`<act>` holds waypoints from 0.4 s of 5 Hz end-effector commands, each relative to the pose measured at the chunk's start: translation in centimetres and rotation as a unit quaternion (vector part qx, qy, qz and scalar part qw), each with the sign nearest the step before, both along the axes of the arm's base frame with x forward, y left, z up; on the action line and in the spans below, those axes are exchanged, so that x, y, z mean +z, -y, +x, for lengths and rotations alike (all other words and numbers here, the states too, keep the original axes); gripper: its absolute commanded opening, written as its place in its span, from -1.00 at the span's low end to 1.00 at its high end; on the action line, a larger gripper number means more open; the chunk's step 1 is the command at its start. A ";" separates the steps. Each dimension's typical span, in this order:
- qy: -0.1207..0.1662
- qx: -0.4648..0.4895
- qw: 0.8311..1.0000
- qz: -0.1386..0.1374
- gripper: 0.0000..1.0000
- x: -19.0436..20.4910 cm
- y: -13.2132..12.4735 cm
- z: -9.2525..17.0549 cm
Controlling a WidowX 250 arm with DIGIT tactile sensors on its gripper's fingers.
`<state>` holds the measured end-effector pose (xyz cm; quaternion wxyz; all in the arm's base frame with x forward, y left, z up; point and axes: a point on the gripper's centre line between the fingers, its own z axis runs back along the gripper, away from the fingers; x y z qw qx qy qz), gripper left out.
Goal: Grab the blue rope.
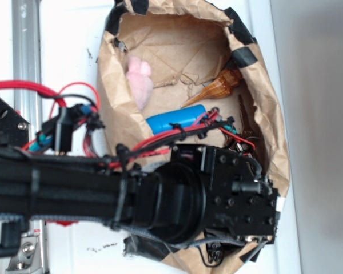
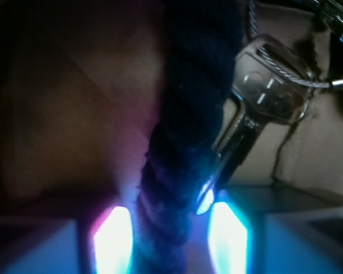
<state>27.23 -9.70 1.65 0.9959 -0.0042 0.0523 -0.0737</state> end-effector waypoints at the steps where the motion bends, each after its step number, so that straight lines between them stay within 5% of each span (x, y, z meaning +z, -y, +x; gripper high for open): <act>1: 0.008 0.092 0.995 0.028 -1.00 2.9 -2.9 -1.4; 2: 0.056 0.201 0.978 0.028 -1.00 7.7 -7.6 -3.2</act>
